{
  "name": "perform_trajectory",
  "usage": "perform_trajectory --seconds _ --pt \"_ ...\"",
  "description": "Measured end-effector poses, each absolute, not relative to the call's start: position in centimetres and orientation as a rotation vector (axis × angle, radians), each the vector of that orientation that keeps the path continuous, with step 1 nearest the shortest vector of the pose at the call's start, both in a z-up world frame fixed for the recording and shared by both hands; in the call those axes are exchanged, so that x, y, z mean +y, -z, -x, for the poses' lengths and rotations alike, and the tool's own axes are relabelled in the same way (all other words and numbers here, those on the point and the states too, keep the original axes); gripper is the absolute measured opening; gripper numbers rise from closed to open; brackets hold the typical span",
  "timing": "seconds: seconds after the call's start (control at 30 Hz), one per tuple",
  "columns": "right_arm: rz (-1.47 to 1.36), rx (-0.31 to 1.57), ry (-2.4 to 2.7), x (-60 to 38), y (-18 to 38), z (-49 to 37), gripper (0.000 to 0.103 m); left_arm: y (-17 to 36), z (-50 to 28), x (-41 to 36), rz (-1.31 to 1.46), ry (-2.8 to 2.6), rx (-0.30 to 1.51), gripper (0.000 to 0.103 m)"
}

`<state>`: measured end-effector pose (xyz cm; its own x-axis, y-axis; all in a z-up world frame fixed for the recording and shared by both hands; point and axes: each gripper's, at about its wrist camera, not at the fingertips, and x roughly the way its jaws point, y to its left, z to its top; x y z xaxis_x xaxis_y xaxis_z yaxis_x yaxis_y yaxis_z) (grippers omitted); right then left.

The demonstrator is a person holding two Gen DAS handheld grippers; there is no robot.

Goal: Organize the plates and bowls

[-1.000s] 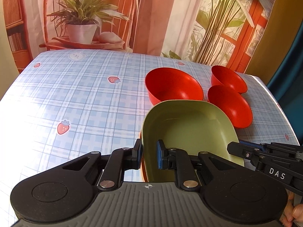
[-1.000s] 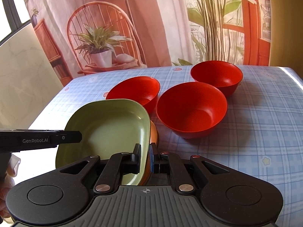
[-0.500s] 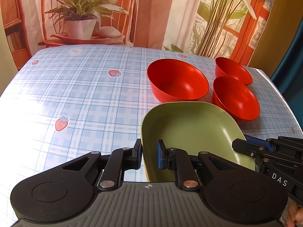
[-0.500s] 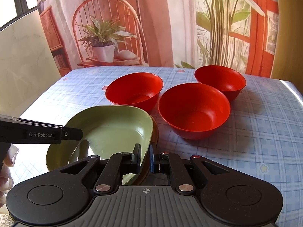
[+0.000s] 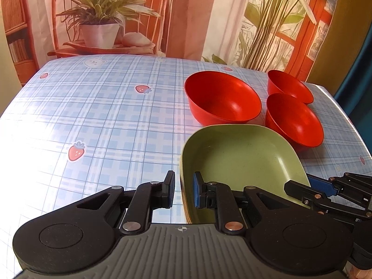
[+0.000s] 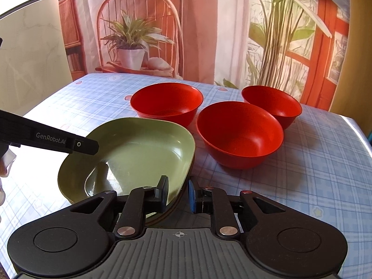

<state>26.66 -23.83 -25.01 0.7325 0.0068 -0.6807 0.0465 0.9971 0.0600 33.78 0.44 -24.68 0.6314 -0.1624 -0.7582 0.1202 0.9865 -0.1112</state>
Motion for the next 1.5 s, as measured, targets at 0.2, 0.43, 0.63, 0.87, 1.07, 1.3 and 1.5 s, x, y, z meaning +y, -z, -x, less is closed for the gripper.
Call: perform_trajectory --seconds 0.2,0.43,0.63,0.87,1.07,1.3,1.5 --pt "-0.094 0.753 0.016 -24.0 25.2 -26.6 0.019 24.5 -33.6 0.4 0.064 0.165 0.865 0.018" --pt "-0.095 0.769 0.008 -24.0 25.4 -26.7 0.020 24.2 -33.4 0.7 0.076 0.169 0.861 0.018" --pt "-0.141 0.775 0.004 -24.5 25.3 -26.7 0.020 23.7 -33.4 1.2 0.091 0.165 0.857 0.018" --pt "-0.177 0.711 -0.003 -25.7 23.1 -25.8 0.020 22.6 -33.7 2.4 0.110 0.180 0.864 0.018" --pt "-0.195 0.643 -0.042 -27.2 20.5 -27.4 0.020 21.0 -36.1 2.7 0.162 0.192 0.837 0.018" --pt "-0.242 0.632 -0.066 -29.6 19.7 -33.3 0.020 21.4 -40.2 1.5 0.227 0.211 0.826 0.018" --pt "-0.226 0.661 -0.062 -29.9 21.1 -37.9 0.020 22.9 -43.0 1.2 0.242 0.217 0.852 0.018"
